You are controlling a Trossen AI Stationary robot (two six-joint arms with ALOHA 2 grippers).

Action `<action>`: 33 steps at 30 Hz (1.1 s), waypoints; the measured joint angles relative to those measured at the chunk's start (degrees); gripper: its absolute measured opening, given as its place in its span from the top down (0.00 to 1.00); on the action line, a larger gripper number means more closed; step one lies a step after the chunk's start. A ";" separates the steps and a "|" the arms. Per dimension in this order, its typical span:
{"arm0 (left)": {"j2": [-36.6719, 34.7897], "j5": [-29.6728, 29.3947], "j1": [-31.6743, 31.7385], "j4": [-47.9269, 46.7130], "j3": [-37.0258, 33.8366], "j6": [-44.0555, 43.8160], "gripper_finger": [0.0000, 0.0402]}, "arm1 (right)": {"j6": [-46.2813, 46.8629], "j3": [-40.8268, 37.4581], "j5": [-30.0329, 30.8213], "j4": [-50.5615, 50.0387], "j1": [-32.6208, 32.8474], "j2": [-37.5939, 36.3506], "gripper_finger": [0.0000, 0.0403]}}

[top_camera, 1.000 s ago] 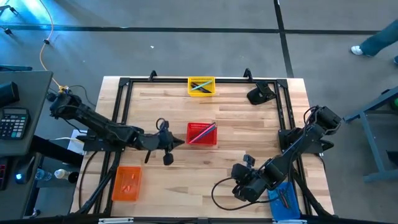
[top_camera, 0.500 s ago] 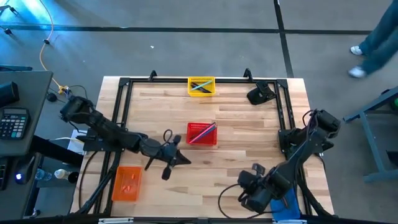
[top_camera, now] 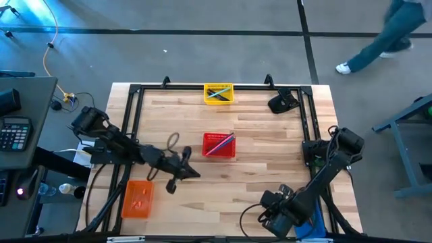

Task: Sort crayons/erasers/pens/pencils in bins
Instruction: Put the orange eraser into the orange bin

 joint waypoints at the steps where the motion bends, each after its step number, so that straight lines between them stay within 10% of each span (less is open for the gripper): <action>1: -0.01 -1.23 -0.01 2.80 -1.73 -0.46 1.00 | -0.02 0.00 -0.02 0.14 0.00 0.40 0.56; 33: -0.98 -8.33 -0.25 8.72 -9.48 -0.91 1.00 | 0.15 -0.20 -3.03 3.64 -0.02 9.40 0.83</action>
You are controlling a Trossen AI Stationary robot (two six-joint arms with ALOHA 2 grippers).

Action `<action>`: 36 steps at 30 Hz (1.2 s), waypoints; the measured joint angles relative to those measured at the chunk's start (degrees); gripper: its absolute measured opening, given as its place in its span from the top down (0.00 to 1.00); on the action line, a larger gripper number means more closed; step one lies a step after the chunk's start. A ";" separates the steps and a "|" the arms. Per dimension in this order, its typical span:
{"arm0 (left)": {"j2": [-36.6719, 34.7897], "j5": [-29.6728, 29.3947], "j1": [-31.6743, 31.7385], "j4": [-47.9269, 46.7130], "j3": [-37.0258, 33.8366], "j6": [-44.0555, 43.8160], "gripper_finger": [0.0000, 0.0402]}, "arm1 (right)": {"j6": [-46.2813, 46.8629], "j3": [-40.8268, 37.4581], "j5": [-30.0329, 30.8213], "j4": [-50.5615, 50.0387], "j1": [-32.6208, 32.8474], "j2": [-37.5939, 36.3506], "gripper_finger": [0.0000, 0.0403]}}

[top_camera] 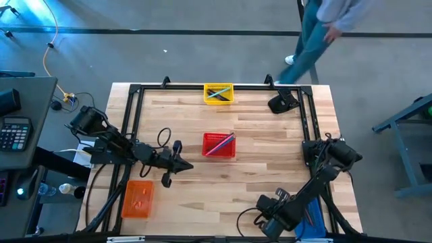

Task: Sort crayons/erasers/pens/pencils in bins
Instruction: Put the orange eraser into the orange bin

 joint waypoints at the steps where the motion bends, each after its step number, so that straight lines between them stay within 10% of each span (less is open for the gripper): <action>1: 0.00 0.00 -0.02 -0.19 0.00 -0.08 1.00 | -0.02 0.02 -0.06 0.21 -0.01 0.27 0.84; 18: 0.00 0.02 -0.02 -0.24 0.02 -3.34 1.00 | -5.77 3.60 0.61 0.47 -0.52 1.05 0.98; 26: 0.00 -2.28 0.00 -0.03 0.02 -3.62 1.00 | -22.56 5.89 9.00 5.13 -5.05 -3.20 1.00; 36: 0.00 -7.32 0.48 -0.09 0.04 -3.77 0.99 | -56.82 -10.45 7.99 48.36 -20.59 -7.82 1.00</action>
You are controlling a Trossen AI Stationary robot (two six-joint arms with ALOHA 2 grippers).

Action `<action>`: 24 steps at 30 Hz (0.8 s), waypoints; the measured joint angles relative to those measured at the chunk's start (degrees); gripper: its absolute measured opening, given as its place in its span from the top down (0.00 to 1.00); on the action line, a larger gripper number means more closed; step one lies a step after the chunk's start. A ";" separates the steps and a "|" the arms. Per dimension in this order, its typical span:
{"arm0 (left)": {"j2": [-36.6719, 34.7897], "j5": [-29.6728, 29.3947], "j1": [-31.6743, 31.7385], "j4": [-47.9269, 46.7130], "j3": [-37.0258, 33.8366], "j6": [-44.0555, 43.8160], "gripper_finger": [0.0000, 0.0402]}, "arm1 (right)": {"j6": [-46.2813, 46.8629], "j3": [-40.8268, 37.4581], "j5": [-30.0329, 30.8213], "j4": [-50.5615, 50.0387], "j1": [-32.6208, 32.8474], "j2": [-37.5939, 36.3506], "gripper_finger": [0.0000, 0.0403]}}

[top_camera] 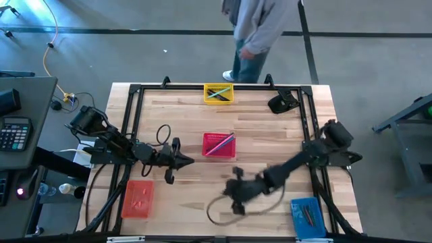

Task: Sort crayons/erasers/pens/pencils in bins
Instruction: Put the orange eraser into the orange bin

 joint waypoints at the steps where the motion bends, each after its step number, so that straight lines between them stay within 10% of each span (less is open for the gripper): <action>1: -0.02 -0.67 0.23 0.02 0.00 -0.67 0.99 | -2.72 -2.14 -1.57 6.18 -1.80 -0.31 1.00; 10: -2.46 1.80 4.15 -0.22 0.00 -2.70 0.88 | -10.27 -13.50 -4.56 40.76 -14.18 -0.48 1.00; 24: -2.40 4.79 4.77 -6.56 6.63 -4.21 0.66 | -19.00 -8.76 -5.31 42.14 -17.85 -0.50 1.00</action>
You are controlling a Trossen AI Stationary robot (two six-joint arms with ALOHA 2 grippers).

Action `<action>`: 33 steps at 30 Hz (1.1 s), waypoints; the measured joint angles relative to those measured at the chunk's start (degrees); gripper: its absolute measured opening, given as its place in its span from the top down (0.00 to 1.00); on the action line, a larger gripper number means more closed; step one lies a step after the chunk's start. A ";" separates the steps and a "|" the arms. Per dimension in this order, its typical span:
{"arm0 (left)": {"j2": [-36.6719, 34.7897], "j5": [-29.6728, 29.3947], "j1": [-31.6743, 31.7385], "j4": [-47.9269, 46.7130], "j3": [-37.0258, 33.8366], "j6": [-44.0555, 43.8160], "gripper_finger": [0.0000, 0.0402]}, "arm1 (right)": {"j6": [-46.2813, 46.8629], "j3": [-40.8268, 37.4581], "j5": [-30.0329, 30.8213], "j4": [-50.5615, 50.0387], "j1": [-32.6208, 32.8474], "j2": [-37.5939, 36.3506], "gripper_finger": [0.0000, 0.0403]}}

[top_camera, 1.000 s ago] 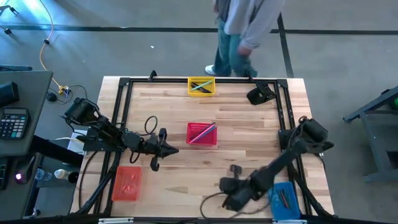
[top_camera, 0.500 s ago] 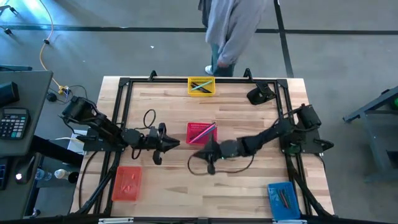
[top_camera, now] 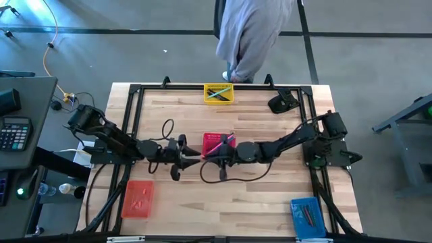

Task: Sort crayons/erasers/pens/pencils in bins
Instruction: Put the orange eraser into the orange bin

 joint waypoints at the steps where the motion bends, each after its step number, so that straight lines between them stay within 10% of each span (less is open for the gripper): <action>1: 0.00 -0.09 0.00 -0.09 0.39 0.16 0.65 | -0.28 0.18 0.00 -0.17 -0.02 0.00 1.00; 12: 0.00 -3.11 0.02 -0.36 1.35 1.62 0.69 | -2.46 0.59 -0.22 0.65 -0.01 0.00 1.00; 26: 0.07 -0.58 -0.06 -0.49 2.33 4.92 0.99 | -2.81 0.59 -0.68 1.61 0.14 -0.07 0.99; 33: 0.07 -1.13 0.09 -0.02 2.71 7.46 0.99 | -0.36 0.63 -0.32 0.29 -0.01 0.00 0.85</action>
